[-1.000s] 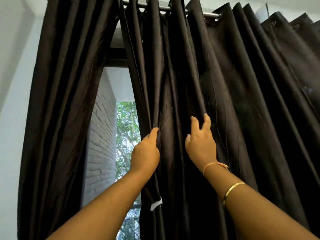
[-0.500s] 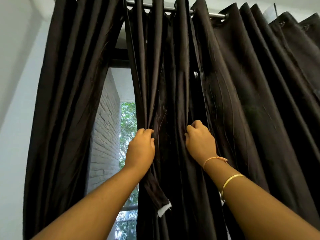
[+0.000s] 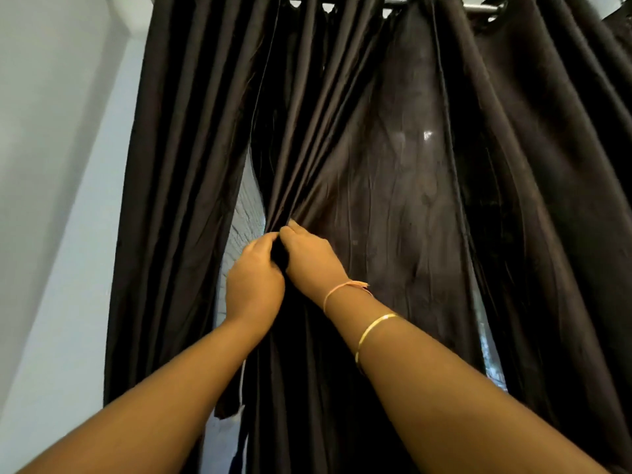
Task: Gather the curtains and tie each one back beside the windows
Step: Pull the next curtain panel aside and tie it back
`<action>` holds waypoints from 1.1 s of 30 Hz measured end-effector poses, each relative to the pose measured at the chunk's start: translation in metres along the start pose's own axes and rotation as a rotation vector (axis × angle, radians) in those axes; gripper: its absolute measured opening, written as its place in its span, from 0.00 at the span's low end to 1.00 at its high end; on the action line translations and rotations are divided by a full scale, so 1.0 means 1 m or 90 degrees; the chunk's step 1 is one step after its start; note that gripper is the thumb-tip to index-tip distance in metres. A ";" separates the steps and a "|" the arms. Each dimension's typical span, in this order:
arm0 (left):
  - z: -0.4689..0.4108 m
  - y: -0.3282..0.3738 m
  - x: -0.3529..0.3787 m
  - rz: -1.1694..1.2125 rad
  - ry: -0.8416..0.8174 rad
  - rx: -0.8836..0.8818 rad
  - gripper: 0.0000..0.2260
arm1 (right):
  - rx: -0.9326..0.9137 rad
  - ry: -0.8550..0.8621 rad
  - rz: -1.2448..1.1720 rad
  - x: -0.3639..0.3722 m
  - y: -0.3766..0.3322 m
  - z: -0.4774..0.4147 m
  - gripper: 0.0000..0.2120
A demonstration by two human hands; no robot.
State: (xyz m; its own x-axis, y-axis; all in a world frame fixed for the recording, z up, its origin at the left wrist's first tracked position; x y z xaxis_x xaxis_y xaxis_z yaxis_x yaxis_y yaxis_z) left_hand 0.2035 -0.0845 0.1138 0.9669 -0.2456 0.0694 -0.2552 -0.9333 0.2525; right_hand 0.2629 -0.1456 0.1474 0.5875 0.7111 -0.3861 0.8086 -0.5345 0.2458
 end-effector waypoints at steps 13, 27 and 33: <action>0.010 0.016 0.029 0.020 -0.050 0.030 0.19 | 0.121 0.085 -0.118 0.004 0.037 0.031 0.02; 0.028 0.022 0.074 0.058 -0.122 -0.105 0.03 | 0.123 0.073 -0.142 0.010 0.076 0.087 0.13; 0.040 0.011 0.090 0.084 -0.208 -0.177 0.16 | 0.179 -0.070 -0.253 0.037 0.081 0.093 0.16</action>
State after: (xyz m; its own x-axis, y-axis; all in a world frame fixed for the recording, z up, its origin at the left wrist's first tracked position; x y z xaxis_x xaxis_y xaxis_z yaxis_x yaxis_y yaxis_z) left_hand 0.2874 -0.1273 0.0846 0.8647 -0.4693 -0.1790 -0.3243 -0.7938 0.5146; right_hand 0.3473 -0.2056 0.0705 0.2170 0.8407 -0.4962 0.9205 -0.3455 -0.1827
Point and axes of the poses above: each hand's wrist, its own z-axis away from the middle knuckle, its own x-axis out of the palm, y = z × x, the point moved 8 cm from there along -z, towards the middle knuckle, and after that the axes turned 8 degrees about z, right-handed, at the moved point
